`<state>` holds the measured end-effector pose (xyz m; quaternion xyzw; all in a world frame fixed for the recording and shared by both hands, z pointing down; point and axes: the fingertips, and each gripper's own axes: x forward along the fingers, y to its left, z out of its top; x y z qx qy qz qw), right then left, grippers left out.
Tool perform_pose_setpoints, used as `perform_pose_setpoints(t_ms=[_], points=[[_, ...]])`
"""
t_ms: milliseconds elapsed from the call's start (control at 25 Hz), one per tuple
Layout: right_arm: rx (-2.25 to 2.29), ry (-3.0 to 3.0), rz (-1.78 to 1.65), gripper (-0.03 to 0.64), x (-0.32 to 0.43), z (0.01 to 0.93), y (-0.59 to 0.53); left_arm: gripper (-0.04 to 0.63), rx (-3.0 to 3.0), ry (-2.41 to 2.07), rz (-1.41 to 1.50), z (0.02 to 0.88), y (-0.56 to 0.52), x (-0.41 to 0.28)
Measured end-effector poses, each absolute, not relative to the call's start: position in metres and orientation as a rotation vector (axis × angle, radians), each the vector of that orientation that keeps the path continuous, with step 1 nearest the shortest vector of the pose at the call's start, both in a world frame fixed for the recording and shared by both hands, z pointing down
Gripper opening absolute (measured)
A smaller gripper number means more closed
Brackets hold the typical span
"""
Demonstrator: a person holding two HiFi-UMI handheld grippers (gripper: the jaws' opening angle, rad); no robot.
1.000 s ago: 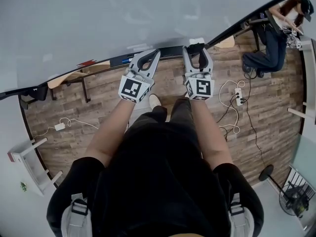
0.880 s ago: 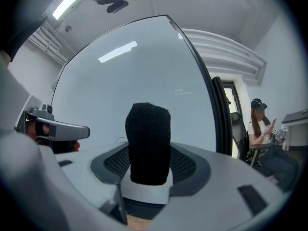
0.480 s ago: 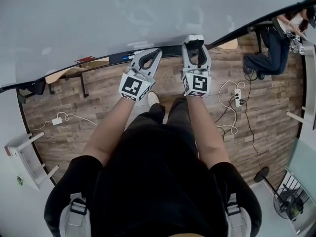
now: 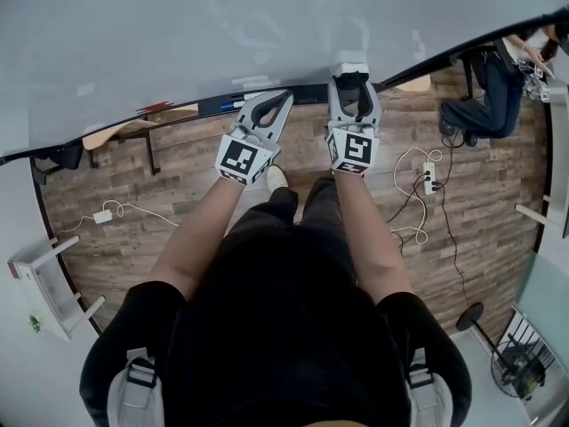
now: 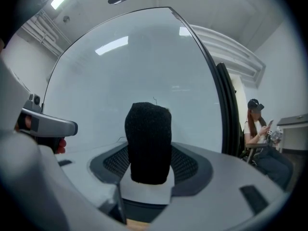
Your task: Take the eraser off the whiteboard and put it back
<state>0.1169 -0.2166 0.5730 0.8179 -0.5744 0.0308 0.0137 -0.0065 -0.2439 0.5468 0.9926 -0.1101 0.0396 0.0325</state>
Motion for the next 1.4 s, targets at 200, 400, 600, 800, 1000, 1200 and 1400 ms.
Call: perform_pose_setpoints(t_ms=[200,400,600,800,1000,1200,1400], points=[[2.537,-1.806,0.144,0.256,0.117,0.576,-0.221,-0.005,3.048,-0.347,0.132,0.546,-0.253,-0.009],[2.494,-1.843,0.206,0.281,0.117,0.58,-0.208,-0.005,3.038,-0.344,0.15,0.543,-0.249,-0.01],[2.445,-1.882,0.216,0.281,0.11,0.569,-0.192,-0.005,3.05,-0.348,0.185,0.535,-0.248,-0.018],[2.374,-1.979,0.171,0.281,0.096,0.528,-0.178,-0.005,3.072,-0.319,0.166,0.504,-0.24,-0.026],[2.327,-2.085,0.125,0.279,0.079,0.473,-0.164,-0.005,3.112,-0.25,0.12,0.462,-0.226,-0.031],[2.219,-2.222,0.006,0.27,0.05,0.417,-0.15,-0.005,3.131,-0.172,0.084,0.425,-0.208,-0.033],[2.169,-2.291,-0.076,0.204,0.029,0.38,-0.132,-0.005,3.128,-0.099,0.051,0.395,-0.19,-0.038]])
